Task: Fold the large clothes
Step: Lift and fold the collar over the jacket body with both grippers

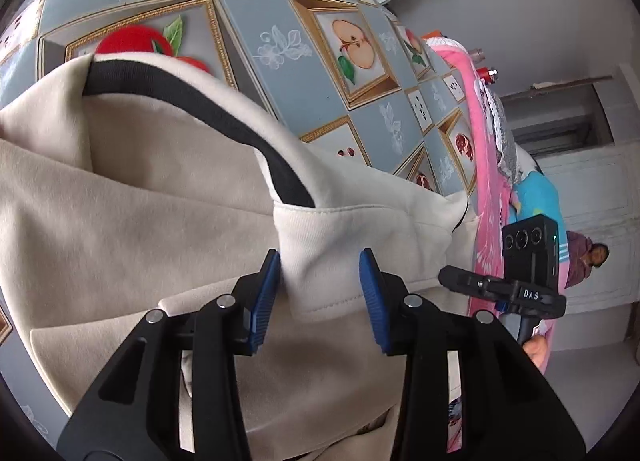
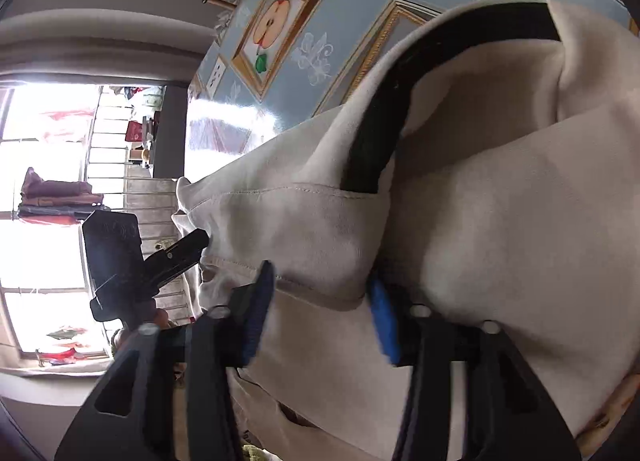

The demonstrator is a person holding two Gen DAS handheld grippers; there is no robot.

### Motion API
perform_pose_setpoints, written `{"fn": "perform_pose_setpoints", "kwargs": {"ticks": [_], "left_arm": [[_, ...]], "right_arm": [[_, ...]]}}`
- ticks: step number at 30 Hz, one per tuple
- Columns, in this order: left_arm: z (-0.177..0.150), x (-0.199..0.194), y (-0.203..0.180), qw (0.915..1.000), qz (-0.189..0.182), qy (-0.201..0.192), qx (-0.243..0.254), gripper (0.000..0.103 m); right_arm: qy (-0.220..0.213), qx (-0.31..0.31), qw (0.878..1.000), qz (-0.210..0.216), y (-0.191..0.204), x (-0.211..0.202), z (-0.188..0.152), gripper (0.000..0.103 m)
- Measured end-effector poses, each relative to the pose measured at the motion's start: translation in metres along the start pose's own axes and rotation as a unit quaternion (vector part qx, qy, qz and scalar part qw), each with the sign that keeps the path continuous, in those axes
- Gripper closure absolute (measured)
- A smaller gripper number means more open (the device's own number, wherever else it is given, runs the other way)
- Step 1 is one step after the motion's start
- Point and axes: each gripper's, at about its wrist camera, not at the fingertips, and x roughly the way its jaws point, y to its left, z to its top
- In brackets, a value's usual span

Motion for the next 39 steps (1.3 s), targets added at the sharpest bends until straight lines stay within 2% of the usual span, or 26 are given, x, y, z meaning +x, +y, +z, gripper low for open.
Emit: {"fn": "perform_pose_setpoints", "kwargs": {"ticks": [3, 5, 6, 10, 14, 16, 19, 22, 23, 25, 27, 29, 32, 34, 36, 39], "left_arm": [[0.000, 0.004, -0.013, 0.9985, 0.028, -0.009, 0.046, 0.088], [0.002, 0.004, -0.022, 0.9948, 0.052, -0.023, 0.084, 0.094], [0.003, 0.006, -0.031, 0.9898, 0.076, -0.035, 0.116, 0.095], [0.013, 0.017, -0.048, 0.9696, 0.146, -0.056, 0.189, 0.096], [0.018, 0.028, -0.058, 0.9462, 0.196, -0.069, 0.248, 0.096], [0.015, 0.029, -0.060, 0.9367, 0.209, -0.069, 0.272, 0.096], [0.005, 0.028, -0.059, 0.9301, 0.213, -0.053, 0.295, 0.096], [-0.007, 0.028, -0.059, 0.9202, 0.218, -0.048, 0.322, 0.096], [-0.008, 0.028, -0.059, 0.9198, 0.218, -0.048, 0.323, 0.096], [-0.004, 0.029, -0.058, 0.9250, 0.211, -0.046, 0.313, 0.096], [-0.003, 0.029, -0.056, 0.9290, 0.203, -0.043, 0.307, 0.096], [-0.003, 0.027, -0.054, 0.9292, 0.198, -0.042, 0.309, 0.096], [-0.004, 0.028, -0.055, 0.9288, 0.197, -0.040, 0.311, 0.096], [-0.002, 0.029, -0.056, 0.9279, 0.198, -0.038, 0.313, 0.096], [-0.002, 0.030, -0.056, 0.9282, 0.198, -0.038, 0.313, 0.096], [-0.001, 0.029, -0.056, 0.9311, 0.197, -0.042, 0.304, 0.094]], "right_arm": [[-0.007, -0.026, 0.999, -0.025, 0.008, 0.002, 0.000, 0.084], [-0.019, -0.049, 0.998, -0.040, 0.018, 0.000, 0.005, 0.088], [-0.029, -0.065, 0.996, -0.056, 0.024, -0.002, 0.009, 0.088], [-0.064, -0.131, 0.980, -0.139, 0.047, 0.001, 0.032, 0.089], [-0.075, -0.170, 0.964, -0.190, 0.052, 0.012, 0.047, 0.090], [-0.076, -0.199, 0.956, -0.201, 0.056, 0.016, 0.047, 0.090], [-0.066, -0.241, 0.947, -0.202, 0.054, 0.014, 0.034, 0.090], [-0.062, -0.259, 0.945, -0.190, 0.047, 0.010, 0.023, 0.090], [-0.062, -0.257, 0.946, -0.187, 0.045, 0.009, 0.020, 0.090], [-0.061, -0.245, 0.950, -0.183, 0.042, 0.007, 0.019, 0.089], [-0.059, -0.233, 0.953, -0.182, 0.041, 0.001, 0.015, 0.079], [-0.087, -0.220, 0.952, -0.192, 0.041, -0.018, 0.006, 0.070], [-0.168, -0.223, 0.937, -0.210, 0.057, -0.054, -0.009, 0.069], [-0.192, -0.239, 0.932, -0.194, 0.076, -0.061, -0.012, 0.069], [-0.188, -0.263, 0.931, -0.172, 0.095, -0.051, -0.010, 0.069], [-0.157, -0.300, 0.929, -0.150, 0.119, -0.010, -0.007, 0.069]]}}
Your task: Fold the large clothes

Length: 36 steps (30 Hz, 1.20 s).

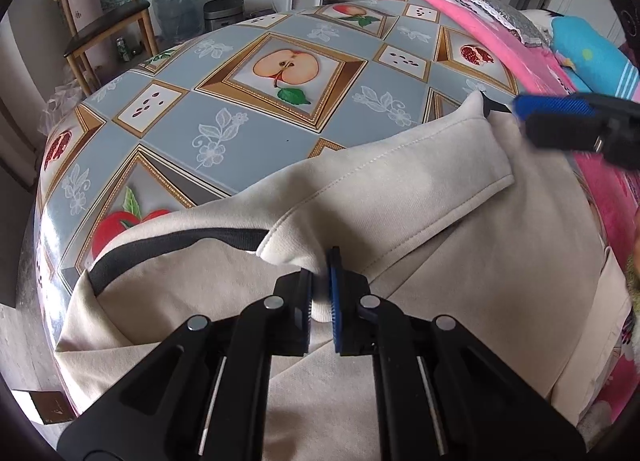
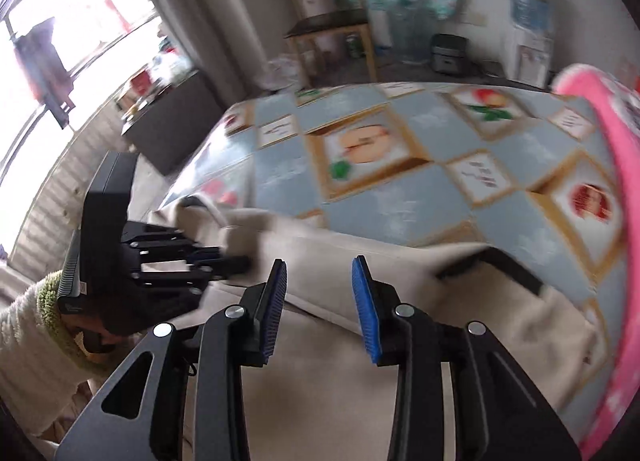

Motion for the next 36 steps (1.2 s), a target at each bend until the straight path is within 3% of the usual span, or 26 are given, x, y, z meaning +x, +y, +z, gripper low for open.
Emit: {"fn": "perform_pose_setpoints", "kwargs": {"ticks": [2, 4, 8, 10, 12, 14, 17, 19, 23, 26, 30, 32, 36], "left_arm": [[0.000, 0.000, 0.002, 1.0000, 0.001, -0.002, -0.009, 0.092], [-0.001, -0.001, 0.008, 0.9996, -0.007, -0.003, -0.026, 0.090], [-0.004, -0.012, 0.032, 0.9972, -0.012, -0.008, -0.073, 0.065], [-0.008, -0.026, 0.050, 0.9935, -0.015, -0.023, -0.111, 0.065], [-0.012, -0.041, 0.062, 0.9894, 0.023, -0.043, -0.136, 0.070], [-0.010, -0.052, 0.064, 0.9869, 0.004, -0.067, -0.147, 0.070], [-0.001, -0.057, 0.043, 0.9875, -0.047, -0.089, -0.121, 0.070], [0.006, -0.044, 0.019, 0.9921, -0.057, -0.072, -0.085, 0.070], [0.007, 0.002, -0.008, 0.9989, -0.007, -0.003, -0.045, 0.070], [0.003, 0.002, -0.006, 0.9984, -0.009, -0.019, -0.053, 0.072], [0.001, 0.003, -0.003, 0.9991, -0.005, -0.024, -0.036, 0.081], [0.000, 0.003, -0.001, 0.9991, -0.010, -0.024, -0.034, 0.082], [0.001, 0.004, -0.001, 0.9993, -0.006, -0.026, -0.027, 0.082]], "right_arm": [[0.024, -0.008, 1.000, 0.015, 0.009, 0.031, -0.001, 0.069], [0.048, -0.012, 0.999, -0.001, 0.009, 0.051, -0.014, 0.069], [0.050, -0.002, 0.999, -0.003, 0.001, 0.052, -0.024, 0.069], [0.052, -0.004, 0.999, 0.000, 0.001, 0.050, -0.026, 0.069], [0.052, -0.009, 0.999, -0.004, 0.003, 0.050, -0.026, 0.069], [0.051, -0.012, 0.999, -0.008, 0.005, 0.052, -0.026, 0.069], [0.049, -0.011, 0.999, -0.012, 0.006, 0.056, -0.024, 0.069], [0.048, -0.013, 0.999, -0.013, 0.006, 0.055, -0.024, 0.069], [0.055, -0.028, 0.997, -0.038, 0.000, 0.048, -0.027, 0.071], [0.056, -0.018, 0.996, -0.065, -0.027, 0.034, -0.035, 0.074], [0.059, 0.032, 0.996, -0.051, -0.061, 0.021, -0.038, 0.076], [0.065, 0.053, 0.995, -0.059, -0.065, 0.016, -0.034, 0.076], [0.021, 0.061, 0.998, -0.029, -0.048, -0.006, -0.016, 0.076]]}}
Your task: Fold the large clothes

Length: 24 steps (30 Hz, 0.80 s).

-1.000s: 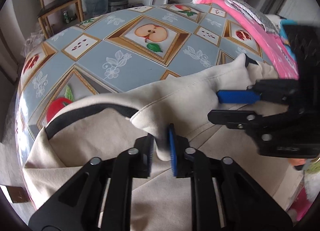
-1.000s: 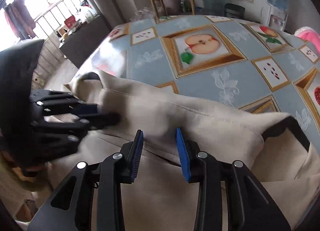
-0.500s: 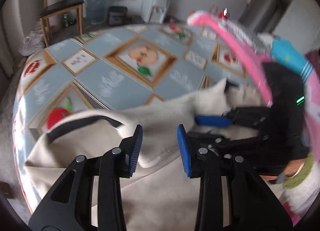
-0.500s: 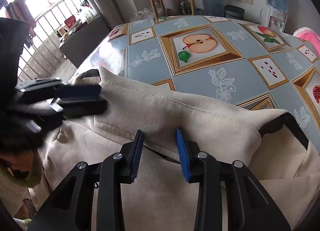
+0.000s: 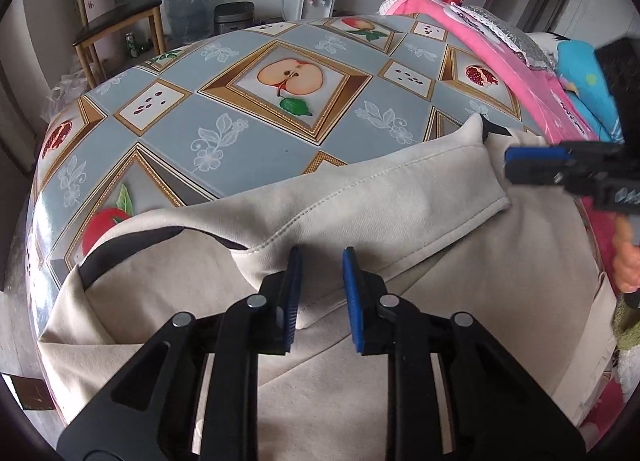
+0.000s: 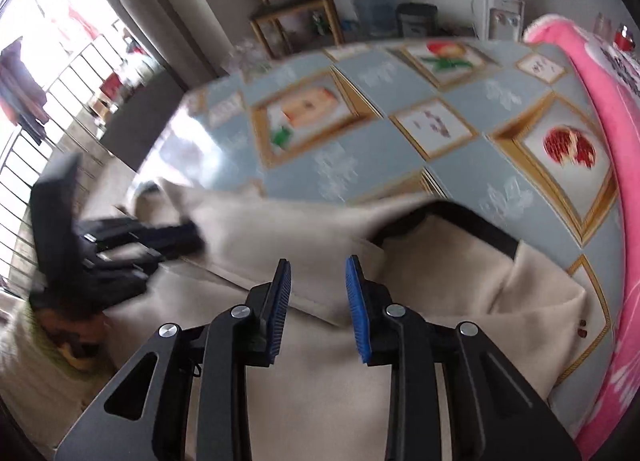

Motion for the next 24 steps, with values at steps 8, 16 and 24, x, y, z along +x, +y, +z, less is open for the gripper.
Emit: {"fn": "perform_pose_setpoints", "kwargs": {"ticks": [8, 16, 24], "left_arm": [[-0.001, -0.001, 0.001, 1.0000, 0.000, -0.002, -0.005, 0.082], [-0.002, -0.002, 0.004, 0.9999, -0.010, -0.005, -0.006, 0.082], [-0.002, -0.011, 0.008, 0.9996, -0.007, -0.008, -0.025, 0.082]], "right_arm": [[0.015, -0.077, 0.996, -0.041, 0.064, 0.071, 0.004, 0.074], [-0.001, -0.020, 0.997, -0.070, 0.027, 0.030, -0.013, 0.073], [0.008, 0.037, 0.998, -0.057, 0.003, 0.014, -0.022, 0.070]]}}
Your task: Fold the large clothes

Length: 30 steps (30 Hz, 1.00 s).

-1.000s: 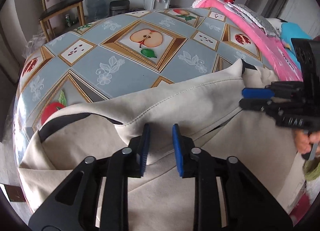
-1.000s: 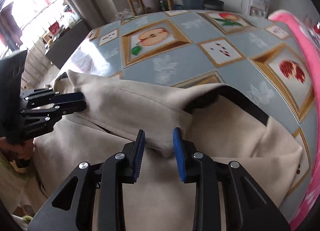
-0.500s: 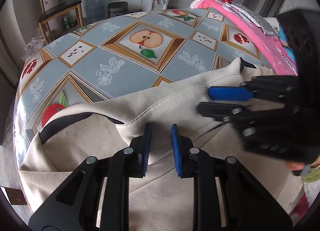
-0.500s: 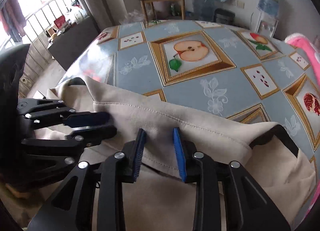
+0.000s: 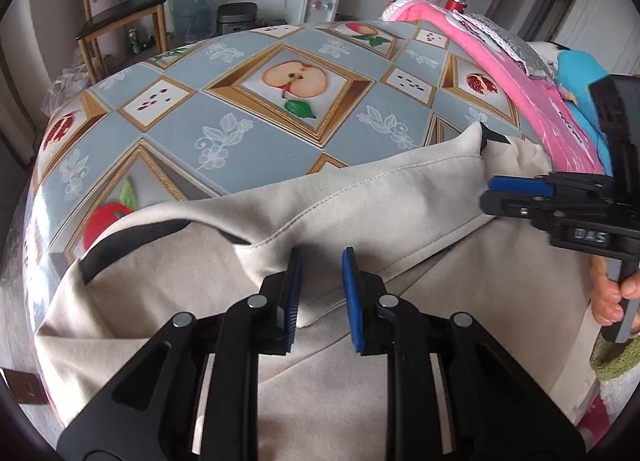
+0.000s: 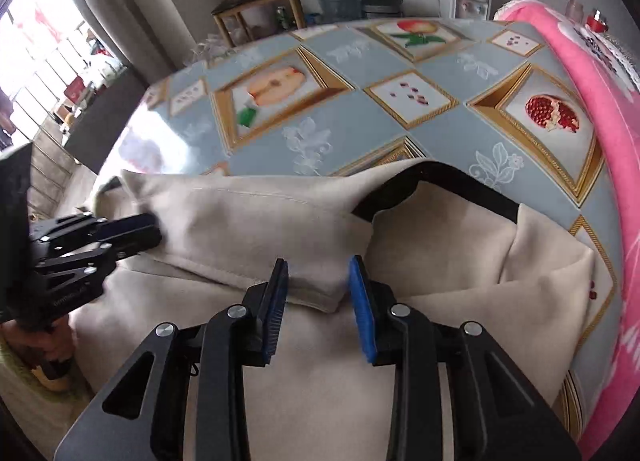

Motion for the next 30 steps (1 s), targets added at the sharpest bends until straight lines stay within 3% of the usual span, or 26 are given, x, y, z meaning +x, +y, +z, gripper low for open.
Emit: {"fn": "perform_pose_setpoints", "kwargs": {"ticks": [1, 3, 5, 9, 15, 18, 22, 30], "left_arm": [[0.000, -0.008, 0.002, 1.0000, 0.000, -0.007, -0.007, 0.082], [-0.003, -0.037, 0.005, 0.9994, -0.002, -0.031, -0.018, 0.080], [-0.009, -0.069, 0.007, 0.9985, 0.005, -0.051, -0.019, 0.076], [-0.043, -0.134, 0.015, 0.9960, 0.026, -0.078, -0.036, 0.073], [-0.128, -0.195, 0.029, 0.9915, 0.054, -0.092, -0.075, 0.068], [-0.167, -0.203, 0.031, 0.9888, 0.078, -0.086, -0.094, 0.067], [-0.206, -0.189, 0.037, 0.9871, 0.062, -0.067, -0.131, 0.067], [-0.221, -0.153, 0.048, 0.9838, 0.081, -0.054, -0.150, 0.069]], "right_arm": [[-0.007, 0.003, 1.000, 0.013, 0.001, -0.011, -0.002, 0.069], [-0.024, 0.006, 0.999, 0.040, 0.004, -0.041, -0.009, 0.048], [-0.042, -0.002, 0.998, 0.052, 0.008, -0.072, -0.024, 0.037], [-0.050, -0.019, 0.996, 0.072, 0.015, -0.112, -0.061, 0.029], [-0.027, -0.025, 0.995, 0.091, 0.036, -0.122, -0.124, 0.029], [-0.010, -0.044, 0.995, 0.090, 0.061, -0.112, -0.152, 0.029], [0.023, -0.051, 0.993, 0.104, 0.085, -0.093, -0.176, 0.029], [0.061, -0.061, 0.995, 0.042, 0.101, -0.062, -0.203, 0.029]]}}
